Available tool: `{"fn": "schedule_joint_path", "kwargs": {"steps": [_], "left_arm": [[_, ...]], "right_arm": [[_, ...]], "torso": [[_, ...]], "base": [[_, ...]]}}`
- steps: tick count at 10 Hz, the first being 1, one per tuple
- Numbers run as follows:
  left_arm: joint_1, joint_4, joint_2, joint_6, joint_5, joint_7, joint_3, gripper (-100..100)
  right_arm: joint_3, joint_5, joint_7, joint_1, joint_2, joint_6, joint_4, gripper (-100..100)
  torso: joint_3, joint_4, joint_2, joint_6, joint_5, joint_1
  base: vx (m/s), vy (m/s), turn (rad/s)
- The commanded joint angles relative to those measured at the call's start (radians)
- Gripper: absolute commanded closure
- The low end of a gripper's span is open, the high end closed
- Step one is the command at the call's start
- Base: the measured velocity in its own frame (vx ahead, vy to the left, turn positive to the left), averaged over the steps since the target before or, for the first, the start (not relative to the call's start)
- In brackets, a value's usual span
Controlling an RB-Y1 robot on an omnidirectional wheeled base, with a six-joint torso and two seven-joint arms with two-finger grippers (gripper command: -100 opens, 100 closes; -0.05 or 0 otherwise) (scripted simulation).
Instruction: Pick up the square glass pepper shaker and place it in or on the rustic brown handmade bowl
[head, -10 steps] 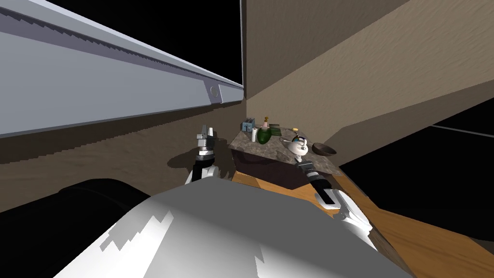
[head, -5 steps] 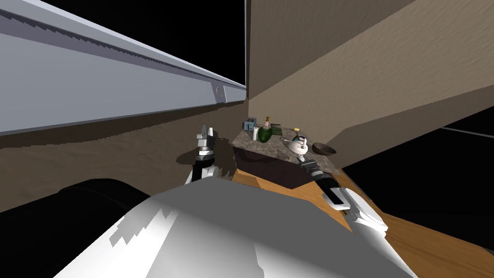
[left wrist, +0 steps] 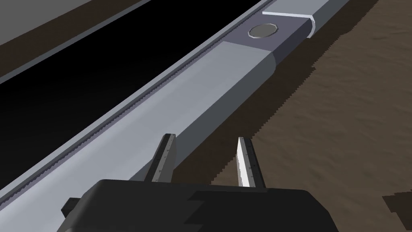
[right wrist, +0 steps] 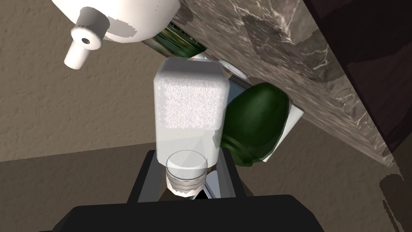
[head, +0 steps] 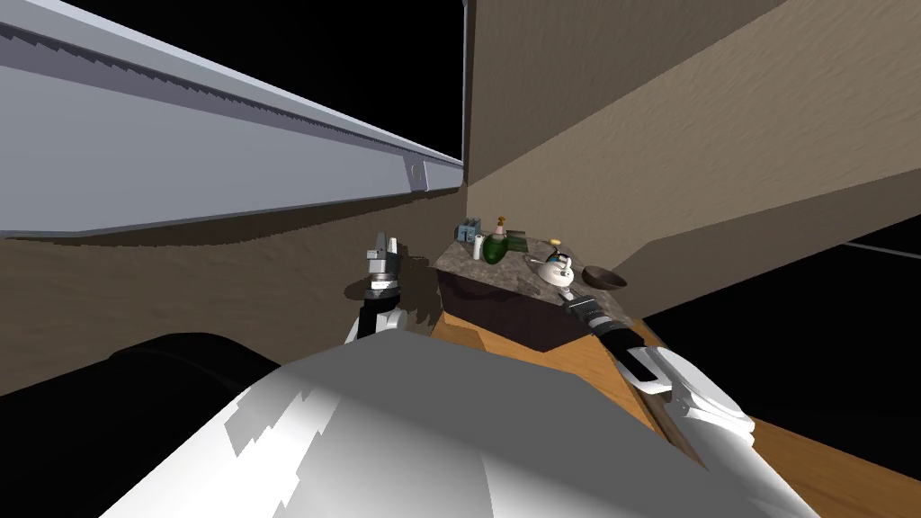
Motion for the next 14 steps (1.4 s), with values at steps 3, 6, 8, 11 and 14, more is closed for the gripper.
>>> {"fn": "schedule_joint_path", "kwargs": {"steps": [3,6,8,11,14], "left_arm": [[0.0,0.0,0.0,0.0,0.0,0.0,0.0,0],[0.0,0.0,0.0,0.0,0.0,0.0,0.0,0],[0.0,0.0,0.0,0.0,0.0,0.0,0.0,0],[0.0,0.0,0.0,0.0,0.0,0.0,0.0,0],[0.0,0.0,0.0,0.0,0.0,0.0,0.0,0]], "right_arm": [[0.043,-0.001,-0.084,-0.006,-0.103,0.025,0.011,100],[0.063,-0.002,-0.127,-0.009,-0.162,0.037,0.018,100],[0.103,-0.003,-0.196,-0.017,-0.234,0.061,0.034,100],[0.122,-0.003,-0.266,-0.021,-0.302,0.073,0.043,100],[0.159,-0.004,-0.347,-0.029,-0.384,0.098,0.063,100]], "torso": [[0.0,0.0,-0.001,0.0,0.0,0.0],[-0.001,0.0,-0.002,0.0,-0.001,-0.002],[-0.001,0.0,-0.001,0.0,-0.001,-0.002],[-0.001,0.0,-0.003,0.0,-0.002,-0.004],[-0.001,0.0,-0.003,0.001,-0.002,-0.002]], "base": [[-0.057,-0.05,0.086],[-0.044,-0.055,0.081],[-0.055,-0.08,0.114],[-0.027,-0.071,0.091],[-0.029,-0.06,0.09]]}}
